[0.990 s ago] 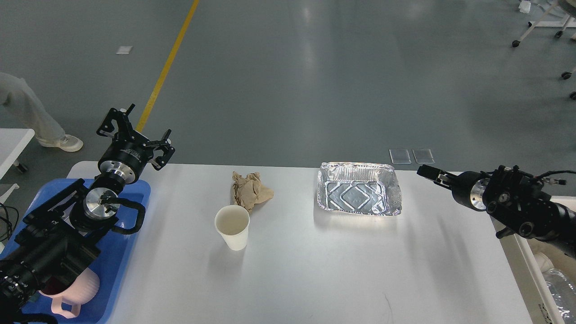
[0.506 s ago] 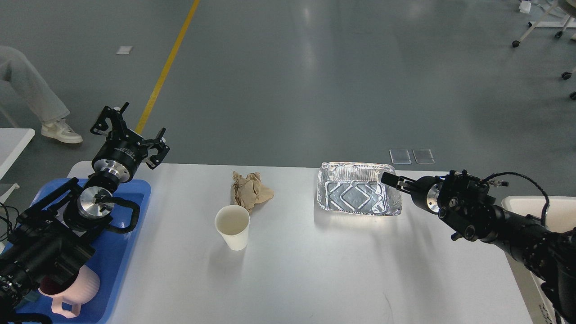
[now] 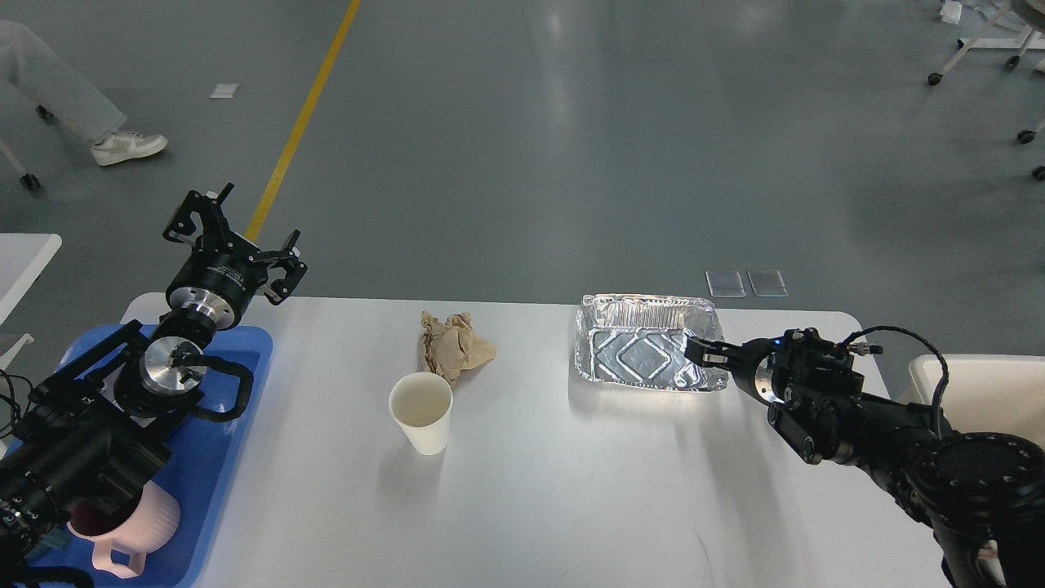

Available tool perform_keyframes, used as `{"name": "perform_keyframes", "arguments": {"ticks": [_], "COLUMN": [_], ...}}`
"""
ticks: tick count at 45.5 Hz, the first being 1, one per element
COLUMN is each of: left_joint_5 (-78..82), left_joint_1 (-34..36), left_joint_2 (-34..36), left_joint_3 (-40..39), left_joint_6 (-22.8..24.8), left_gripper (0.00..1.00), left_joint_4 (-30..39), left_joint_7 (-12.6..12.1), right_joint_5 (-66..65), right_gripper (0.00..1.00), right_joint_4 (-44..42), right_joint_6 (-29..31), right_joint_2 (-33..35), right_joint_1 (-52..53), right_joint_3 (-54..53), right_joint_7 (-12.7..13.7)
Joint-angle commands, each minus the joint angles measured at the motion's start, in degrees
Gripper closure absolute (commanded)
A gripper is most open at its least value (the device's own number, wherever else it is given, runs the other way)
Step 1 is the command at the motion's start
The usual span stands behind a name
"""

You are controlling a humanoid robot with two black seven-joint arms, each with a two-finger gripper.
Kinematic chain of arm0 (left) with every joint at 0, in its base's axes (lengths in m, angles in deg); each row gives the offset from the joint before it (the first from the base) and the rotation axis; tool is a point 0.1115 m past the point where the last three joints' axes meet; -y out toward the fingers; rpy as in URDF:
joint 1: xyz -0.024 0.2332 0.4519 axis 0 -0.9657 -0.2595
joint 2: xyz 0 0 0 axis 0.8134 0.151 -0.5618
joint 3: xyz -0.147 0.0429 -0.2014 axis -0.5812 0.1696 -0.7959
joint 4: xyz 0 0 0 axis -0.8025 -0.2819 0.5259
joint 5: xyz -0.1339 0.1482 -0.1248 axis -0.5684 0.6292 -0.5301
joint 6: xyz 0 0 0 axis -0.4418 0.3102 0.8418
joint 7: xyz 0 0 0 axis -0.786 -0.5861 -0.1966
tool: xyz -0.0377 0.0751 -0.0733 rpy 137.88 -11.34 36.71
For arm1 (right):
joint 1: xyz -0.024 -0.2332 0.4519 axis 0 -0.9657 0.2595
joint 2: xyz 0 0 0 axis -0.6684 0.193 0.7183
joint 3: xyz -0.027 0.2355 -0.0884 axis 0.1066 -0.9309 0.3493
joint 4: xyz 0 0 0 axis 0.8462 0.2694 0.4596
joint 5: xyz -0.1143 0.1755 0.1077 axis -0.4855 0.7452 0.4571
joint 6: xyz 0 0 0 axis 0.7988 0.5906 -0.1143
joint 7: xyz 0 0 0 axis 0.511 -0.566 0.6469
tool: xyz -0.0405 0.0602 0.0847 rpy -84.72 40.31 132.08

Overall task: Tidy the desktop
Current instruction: 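Grasp the foil tray edge with the right gripper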

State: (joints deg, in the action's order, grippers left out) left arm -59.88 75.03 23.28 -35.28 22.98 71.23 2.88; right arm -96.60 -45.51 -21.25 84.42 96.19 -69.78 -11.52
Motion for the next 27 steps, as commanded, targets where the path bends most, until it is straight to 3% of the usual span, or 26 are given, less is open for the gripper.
{"name": "perform_keyframes", "arguments": {"ticks": [1,14,18,22,25,27], "left_joint_5": [-0.02,0.07,-0.02,-0.02,-0.02,-0.02], "left_joint_1": [0.00,0.09,0.00,0.00,0.09,0.00], "left_joint_2": [-0.09,-0.18,-0.18,-0.18,-0.27,-0.27], "left_joint_3": [0.11,0.28,0.28,0.37,0.37,0.46], "left_joint_6": [0.00,0.00,0.00,0.00,0.00,0.00], "left_gripper": [0.02,0.02,0.02,0.02,0.02,0.02], "left_joint_4": [-0.09,-0.09,-0.09,0.00,-0.09,-0.09], "left_joint_7": [0.00,0.00,0.00,0.00,0.00,0.00], "right_joint_5": [0.00,1.23,3.07,5.71,6.50,6.50], "right_gripper": [0.21,0.41,0.56,0.58,0.72,0.89], "right_joint_4": [-0.02,-6.17,-6.35,-6.26,-6.00,-5.91], "right_joint_6": [-0.29,-1.69,-1.17,-0.99,-0.81,-0.81], "right_joint_2": [-0.12,-4.07,-4.34,-4.51,-4.51,-4.51], "right_joint_1": [-0.58,-1.81,-1.73,-1.55,-1.55,-1.55], "right_joint_3": [0.19,2.39,2.39,2.39,2.39,2.39], "right_joint_7": [0.00,0.18,0.18,0.18,0.09,0.09]}}
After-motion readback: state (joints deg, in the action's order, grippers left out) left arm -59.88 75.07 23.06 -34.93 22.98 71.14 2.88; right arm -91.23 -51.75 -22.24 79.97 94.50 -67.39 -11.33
